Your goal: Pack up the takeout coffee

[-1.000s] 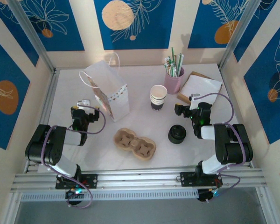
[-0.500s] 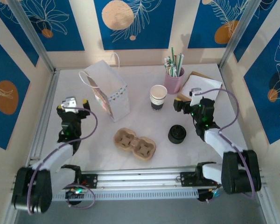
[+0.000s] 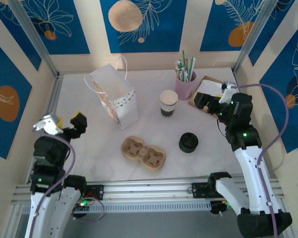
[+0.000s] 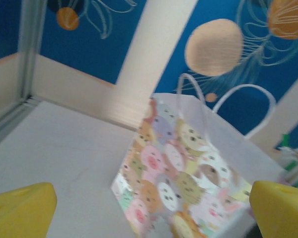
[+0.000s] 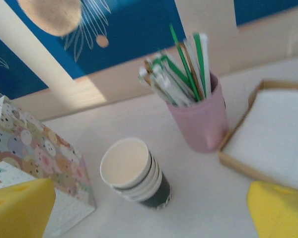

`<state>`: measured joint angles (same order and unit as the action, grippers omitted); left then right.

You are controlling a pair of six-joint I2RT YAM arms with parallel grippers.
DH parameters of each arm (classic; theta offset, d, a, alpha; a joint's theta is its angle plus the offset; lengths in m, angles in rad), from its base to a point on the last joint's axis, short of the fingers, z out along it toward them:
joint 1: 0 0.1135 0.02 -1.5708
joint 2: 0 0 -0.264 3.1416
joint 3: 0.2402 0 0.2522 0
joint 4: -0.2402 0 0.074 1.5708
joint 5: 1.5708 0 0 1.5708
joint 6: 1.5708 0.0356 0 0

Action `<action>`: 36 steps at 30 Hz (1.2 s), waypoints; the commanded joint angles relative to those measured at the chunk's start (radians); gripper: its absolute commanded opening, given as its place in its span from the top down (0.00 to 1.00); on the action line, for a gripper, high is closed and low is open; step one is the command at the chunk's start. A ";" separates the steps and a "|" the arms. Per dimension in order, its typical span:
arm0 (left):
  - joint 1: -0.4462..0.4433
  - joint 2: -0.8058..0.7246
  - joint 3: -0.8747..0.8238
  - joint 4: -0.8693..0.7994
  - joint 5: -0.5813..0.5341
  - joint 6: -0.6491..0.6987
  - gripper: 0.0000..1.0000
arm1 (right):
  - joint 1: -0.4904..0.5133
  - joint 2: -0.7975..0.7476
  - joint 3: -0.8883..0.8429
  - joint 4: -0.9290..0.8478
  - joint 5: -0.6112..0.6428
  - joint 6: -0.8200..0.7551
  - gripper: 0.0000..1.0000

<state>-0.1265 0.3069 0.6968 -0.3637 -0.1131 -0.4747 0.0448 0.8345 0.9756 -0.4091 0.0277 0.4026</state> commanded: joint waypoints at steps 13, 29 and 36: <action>0.002 0.100 -0.125 -0.132 0.413 -0.297 0.00 | 0.143 0.439 0.374 -0.441 -0.038 0.028 0.40; -0.146 0.069 -0.183 -0.335 0.383 -0.275 0.00 | 0.314 0.861 0.764 -0.662 0.242 -0.012 0.58; -0.382 0.165 -0.153 -0.306 0.216 -0.296 0.00 | 0.321 0.965 0.825 -0.680 0.285 -0.011 0.66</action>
<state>-0.4240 0.4290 0.5083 -0.6769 0.1978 -0.7605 0.3603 1.7741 1.7607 -1.0492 0.2699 0.3973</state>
